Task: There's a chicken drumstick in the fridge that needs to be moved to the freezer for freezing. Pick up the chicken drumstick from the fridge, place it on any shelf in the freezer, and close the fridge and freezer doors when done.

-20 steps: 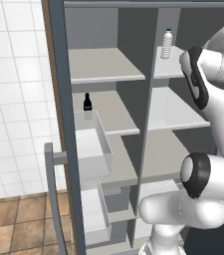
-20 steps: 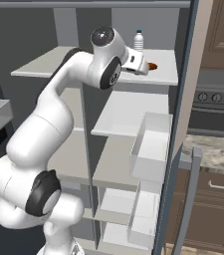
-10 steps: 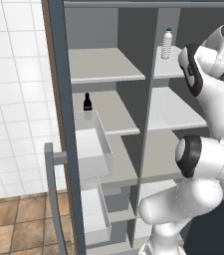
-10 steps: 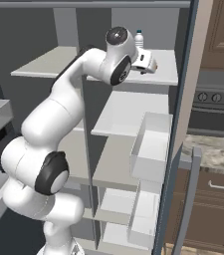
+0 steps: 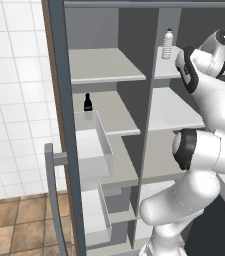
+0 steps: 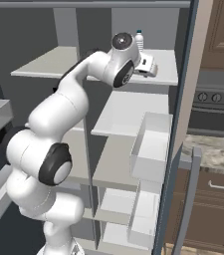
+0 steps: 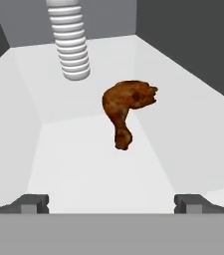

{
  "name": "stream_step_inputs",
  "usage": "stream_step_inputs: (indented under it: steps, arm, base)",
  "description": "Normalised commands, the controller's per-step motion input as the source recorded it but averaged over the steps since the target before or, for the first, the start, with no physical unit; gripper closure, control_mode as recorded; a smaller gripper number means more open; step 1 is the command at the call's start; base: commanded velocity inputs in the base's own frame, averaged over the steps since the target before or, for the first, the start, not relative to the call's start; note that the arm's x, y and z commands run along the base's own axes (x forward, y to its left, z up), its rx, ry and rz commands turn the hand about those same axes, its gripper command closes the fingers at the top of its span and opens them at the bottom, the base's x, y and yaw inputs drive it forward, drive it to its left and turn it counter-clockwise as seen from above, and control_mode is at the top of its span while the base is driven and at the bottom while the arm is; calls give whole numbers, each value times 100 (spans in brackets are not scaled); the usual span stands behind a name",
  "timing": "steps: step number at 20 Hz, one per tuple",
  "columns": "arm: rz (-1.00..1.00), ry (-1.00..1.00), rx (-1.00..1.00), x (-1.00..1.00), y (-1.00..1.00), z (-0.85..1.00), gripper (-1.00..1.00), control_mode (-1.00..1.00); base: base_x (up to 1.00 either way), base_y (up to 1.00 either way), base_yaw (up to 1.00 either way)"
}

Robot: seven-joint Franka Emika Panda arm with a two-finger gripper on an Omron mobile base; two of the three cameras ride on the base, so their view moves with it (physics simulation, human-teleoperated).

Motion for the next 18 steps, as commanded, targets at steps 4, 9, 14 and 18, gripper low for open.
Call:
stream_step_inputs:
  steps: [4,9,14,18]
  arm:
    - [1,4,0,28,-3,-22,-100,-100]
    - [0,7,0,30,-8,-12,-100,-100]
    - [0,9,0,34,-6,-10,-100,-100]
    - [0,10,0,41,-4,-10,-100,-100]
  base:
    - [0,0,0]
    - [0,0,0]
    - [0,0,0]
    - [0,0,0]
